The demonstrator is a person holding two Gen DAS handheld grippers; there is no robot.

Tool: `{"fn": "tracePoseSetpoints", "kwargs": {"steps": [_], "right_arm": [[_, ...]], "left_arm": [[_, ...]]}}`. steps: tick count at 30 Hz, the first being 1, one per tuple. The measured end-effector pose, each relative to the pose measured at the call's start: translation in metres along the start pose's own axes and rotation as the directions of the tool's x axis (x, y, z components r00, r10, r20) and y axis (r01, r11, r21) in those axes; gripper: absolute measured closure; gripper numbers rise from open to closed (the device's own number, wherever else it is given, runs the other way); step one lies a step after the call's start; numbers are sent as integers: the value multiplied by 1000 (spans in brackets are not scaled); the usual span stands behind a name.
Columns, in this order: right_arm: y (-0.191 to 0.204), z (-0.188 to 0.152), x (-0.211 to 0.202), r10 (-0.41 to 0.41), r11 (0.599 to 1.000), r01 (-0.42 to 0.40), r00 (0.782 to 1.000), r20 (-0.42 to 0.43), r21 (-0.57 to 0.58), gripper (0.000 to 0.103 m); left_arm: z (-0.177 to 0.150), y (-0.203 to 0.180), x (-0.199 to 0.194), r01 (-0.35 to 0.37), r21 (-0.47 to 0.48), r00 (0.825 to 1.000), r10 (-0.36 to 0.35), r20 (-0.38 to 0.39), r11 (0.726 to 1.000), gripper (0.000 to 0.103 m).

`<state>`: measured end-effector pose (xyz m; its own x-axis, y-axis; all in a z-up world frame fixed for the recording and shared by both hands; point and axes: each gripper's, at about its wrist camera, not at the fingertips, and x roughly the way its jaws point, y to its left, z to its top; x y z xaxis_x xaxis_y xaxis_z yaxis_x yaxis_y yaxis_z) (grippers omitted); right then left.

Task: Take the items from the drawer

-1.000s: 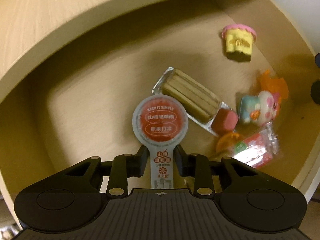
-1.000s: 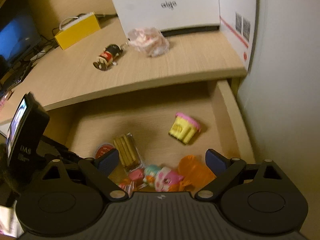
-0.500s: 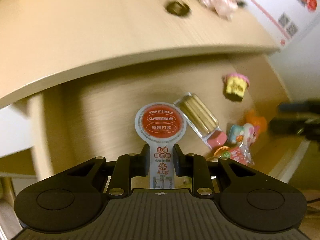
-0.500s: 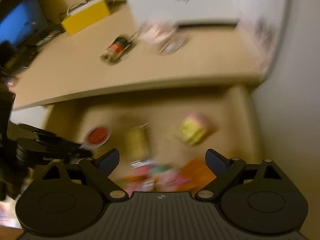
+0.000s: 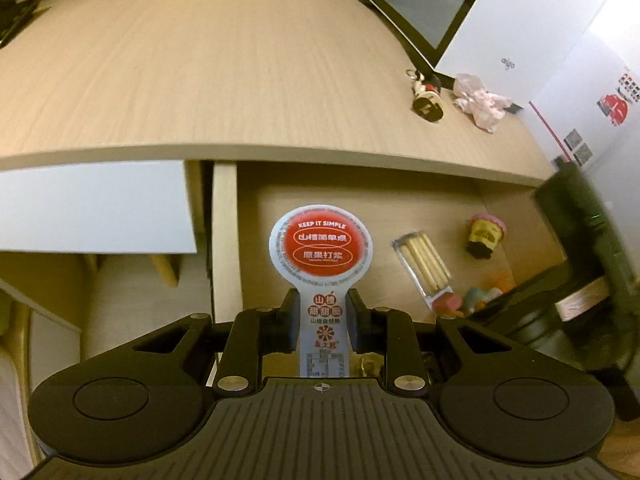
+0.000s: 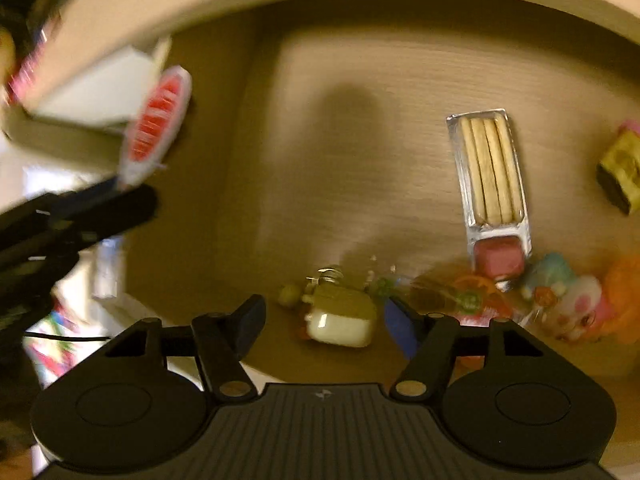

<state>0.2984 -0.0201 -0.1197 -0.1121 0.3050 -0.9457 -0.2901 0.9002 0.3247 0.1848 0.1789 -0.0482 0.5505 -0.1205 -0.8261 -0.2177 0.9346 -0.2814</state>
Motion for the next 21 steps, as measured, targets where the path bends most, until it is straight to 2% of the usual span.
{"fn": "tracePoseSetpoints", "kwargs": {"steps": [1, 2, 3, 8, 13, 17, 21], "right_arm": [[1, -1, 3, -6, 1000, 6, 1000, -11, -12, 52], [1, -2, 5, -6, 1000, 5, 1000, -18, -15, 61], [0, -5, 4, -2, 1000, 2, 1000, -12, -13, 65], [-5, -26, -20, -6, 1000, 9, 994, 107, -28, 64], [-25, -48, -51, -28, 1000, 24, 971, 236, 20, 64], [-47, -49, -67, -110, 992, 86, 944, 311, 90, 64], [-77, -48, -74, -186, 979, 147, 925, 332, 140, 62]], "left_arm": [[-3, 0, -1, -1, -2, 1000, 1, 1, 1000, 76], [-5, 0, -3, -3, -1, 1000, 3, 0, 1000, 76], [-8, 1, -5, -6, 0, 1000, 6, 0, 1000, 76], [-14, -9, -11, -23, 51, 1000, 23, 0, 998, 76], [-18, -23, -13, -14, 81, 1000, 14, -7, 997, 76], [-20, -29, -11, 1, 83, 1000, 0, -13, 997, 76], [-22, -31, -8, 16, 72, 1000, -15, -18, 997, 76]]}}
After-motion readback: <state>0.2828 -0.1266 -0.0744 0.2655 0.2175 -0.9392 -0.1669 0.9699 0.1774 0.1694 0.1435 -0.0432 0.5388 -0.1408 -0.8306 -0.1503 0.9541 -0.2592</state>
